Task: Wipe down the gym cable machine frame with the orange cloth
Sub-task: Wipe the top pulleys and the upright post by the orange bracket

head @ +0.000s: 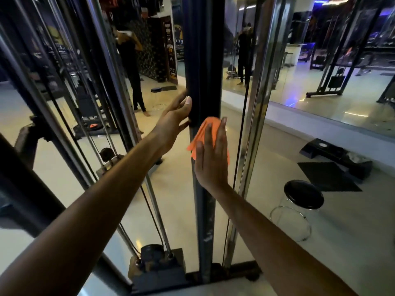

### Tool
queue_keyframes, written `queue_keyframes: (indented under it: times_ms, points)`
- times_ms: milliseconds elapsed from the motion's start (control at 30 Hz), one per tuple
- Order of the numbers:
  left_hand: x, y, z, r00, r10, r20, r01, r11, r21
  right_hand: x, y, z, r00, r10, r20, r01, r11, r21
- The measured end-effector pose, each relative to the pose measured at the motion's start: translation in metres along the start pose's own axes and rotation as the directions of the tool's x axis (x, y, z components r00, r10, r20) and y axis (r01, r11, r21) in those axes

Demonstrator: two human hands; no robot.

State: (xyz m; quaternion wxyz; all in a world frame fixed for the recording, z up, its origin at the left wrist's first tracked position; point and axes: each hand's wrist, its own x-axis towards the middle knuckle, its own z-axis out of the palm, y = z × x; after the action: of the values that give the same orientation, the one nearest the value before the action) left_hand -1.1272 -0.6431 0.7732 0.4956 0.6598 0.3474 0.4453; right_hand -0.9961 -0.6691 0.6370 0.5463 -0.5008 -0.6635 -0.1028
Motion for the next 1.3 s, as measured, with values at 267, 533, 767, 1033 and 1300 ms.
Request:
queue_keyframes:
  times_ms: [267,533,767,1033,1300]
  points:
    - [0.006,-0.005,0.004,0.999,-0.004,-0.035,0.005,1.000,0.027,-0.013,0.031,0.019,1.000,0.004,0.026,-0.001,0.994,-0.108]
    - [0.002,-0.010,0.007,1.000,-0.016,0.002,0.015,0.997,0.078,0.014,0.008,0.006,0.996,0.086,-0.038,-0.081,0.991,0.104]
    - [0.001,-0.025,0.003,0.999,-0.001,0.053,-0.001,0.999,0.039,-0.020,0.017,0.010,0.996,0.093,-0.008,-0.093,0.993,-0.071]
    - [0.005,-0.053,-0.006,0.994,0.012,0.108,-0.015,1.000,0.024,0.022,-0.003,0.004,0.992,0.105,-0.070,-0.105,0.994,0.011]
    - [-0.012,-0.101,-0.004,0.993,-0.025,0.117,0.028,0.999,-0.021,-0.127,0.048,0.043,0.975,0.169,0.141,-0.155,0.982,-0.108]
